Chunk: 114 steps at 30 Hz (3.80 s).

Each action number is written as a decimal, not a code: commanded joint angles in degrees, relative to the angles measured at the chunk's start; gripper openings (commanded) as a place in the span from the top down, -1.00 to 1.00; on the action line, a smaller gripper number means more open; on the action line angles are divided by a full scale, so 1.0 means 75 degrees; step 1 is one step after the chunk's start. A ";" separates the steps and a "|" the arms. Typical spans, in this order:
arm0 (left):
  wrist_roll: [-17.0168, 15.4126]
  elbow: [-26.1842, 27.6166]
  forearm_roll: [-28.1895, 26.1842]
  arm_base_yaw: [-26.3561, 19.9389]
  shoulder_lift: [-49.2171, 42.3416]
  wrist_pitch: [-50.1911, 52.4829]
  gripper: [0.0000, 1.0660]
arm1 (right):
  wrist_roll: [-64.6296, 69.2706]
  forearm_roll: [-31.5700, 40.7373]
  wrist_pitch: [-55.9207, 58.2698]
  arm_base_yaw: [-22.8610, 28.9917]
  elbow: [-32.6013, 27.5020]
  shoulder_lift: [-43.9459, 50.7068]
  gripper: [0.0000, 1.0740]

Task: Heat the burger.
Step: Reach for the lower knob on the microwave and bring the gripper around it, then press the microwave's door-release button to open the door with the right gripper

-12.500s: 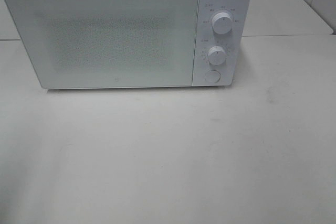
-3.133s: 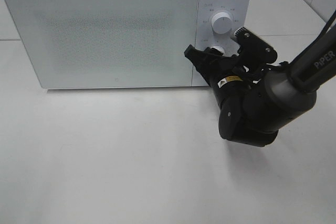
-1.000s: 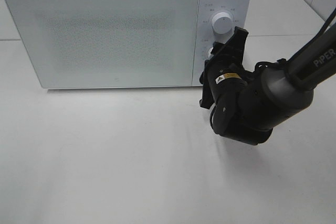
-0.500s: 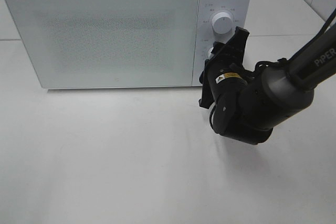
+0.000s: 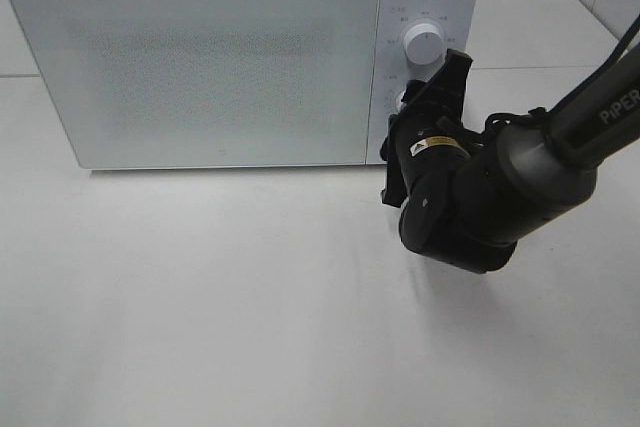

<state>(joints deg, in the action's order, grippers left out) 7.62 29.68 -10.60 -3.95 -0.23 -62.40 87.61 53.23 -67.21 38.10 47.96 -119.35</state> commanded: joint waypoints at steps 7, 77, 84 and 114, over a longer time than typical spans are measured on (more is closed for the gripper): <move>-0.0046 0.0000 -0.0015 -0.0038 -0.0145 0.0107 -0.89 | -0.0993 0.0351 -0.1742 -0.0191 0.0160 0.0115 -0.24; -0.0038 0.0000 -0.0015 -0.0038 -0.0145 0.0107 -0.89 | -1.1337 -0.5814 1.2949 -0.1612 -0.1673 0.6341 -0.35; -0.0038 0.0000 -0.0015 -0.0038 -0.0145 0.0107 -0.89 | -1.1337 -0.6715 1.5325 -0.1612 -0.0787 0.6432 -0.35; -0.0038 0.0000 -0.0015 -0.0038 -0.0145 0.0107 -0.89 | -1.1795 -0.7777 1.6799 -0.1681 -0.2024 1.2842 -0.35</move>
<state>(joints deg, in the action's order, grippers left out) 7.62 29.68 -10.31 -3.95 -0.23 -62.40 -0.34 -3.95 60.68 26.36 35.18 -28.53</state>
